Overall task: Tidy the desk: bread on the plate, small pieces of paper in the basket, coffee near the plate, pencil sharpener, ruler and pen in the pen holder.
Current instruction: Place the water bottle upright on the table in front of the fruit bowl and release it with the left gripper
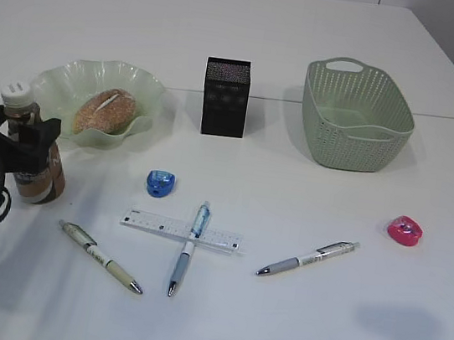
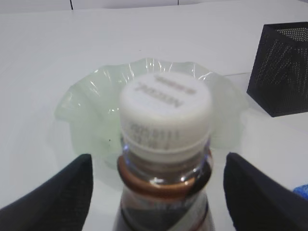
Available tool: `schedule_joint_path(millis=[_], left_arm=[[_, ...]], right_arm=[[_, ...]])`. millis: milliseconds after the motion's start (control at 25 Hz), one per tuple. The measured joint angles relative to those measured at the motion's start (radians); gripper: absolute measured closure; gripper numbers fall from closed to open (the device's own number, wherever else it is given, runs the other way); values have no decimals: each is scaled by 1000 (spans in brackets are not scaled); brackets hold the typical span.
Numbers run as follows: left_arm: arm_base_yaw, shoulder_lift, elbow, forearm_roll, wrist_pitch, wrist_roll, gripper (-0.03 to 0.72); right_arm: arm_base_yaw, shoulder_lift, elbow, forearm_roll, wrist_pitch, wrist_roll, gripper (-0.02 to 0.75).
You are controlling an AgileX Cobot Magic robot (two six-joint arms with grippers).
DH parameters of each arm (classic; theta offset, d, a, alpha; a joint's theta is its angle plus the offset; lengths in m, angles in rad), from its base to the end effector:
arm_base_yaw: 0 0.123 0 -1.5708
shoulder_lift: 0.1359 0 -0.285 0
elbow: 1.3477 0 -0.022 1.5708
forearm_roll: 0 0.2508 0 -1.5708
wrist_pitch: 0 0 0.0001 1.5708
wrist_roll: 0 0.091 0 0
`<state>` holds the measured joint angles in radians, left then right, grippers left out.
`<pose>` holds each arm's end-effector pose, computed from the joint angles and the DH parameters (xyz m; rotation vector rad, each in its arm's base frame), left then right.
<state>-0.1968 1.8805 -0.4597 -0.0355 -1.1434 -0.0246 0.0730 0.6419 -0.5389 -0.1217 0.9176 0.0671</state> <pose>0.2874 -0.0543 0.1242 0.1152 1.7596 -0.1432 0.1025 -0.0013 0.2684 -0.0599 2.4961 -0.0933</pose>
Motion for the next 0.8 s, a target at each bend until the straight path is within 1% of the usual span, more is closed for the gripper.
schedule_joint_path(millis=[160,800], left_arm=[[0,-35,0,2,0,25,89],[0,-184,0,4,0,46,95]], right_arm=[[0,0,0,0,0,0,272],[0,0,0,-17,0,0,272]])
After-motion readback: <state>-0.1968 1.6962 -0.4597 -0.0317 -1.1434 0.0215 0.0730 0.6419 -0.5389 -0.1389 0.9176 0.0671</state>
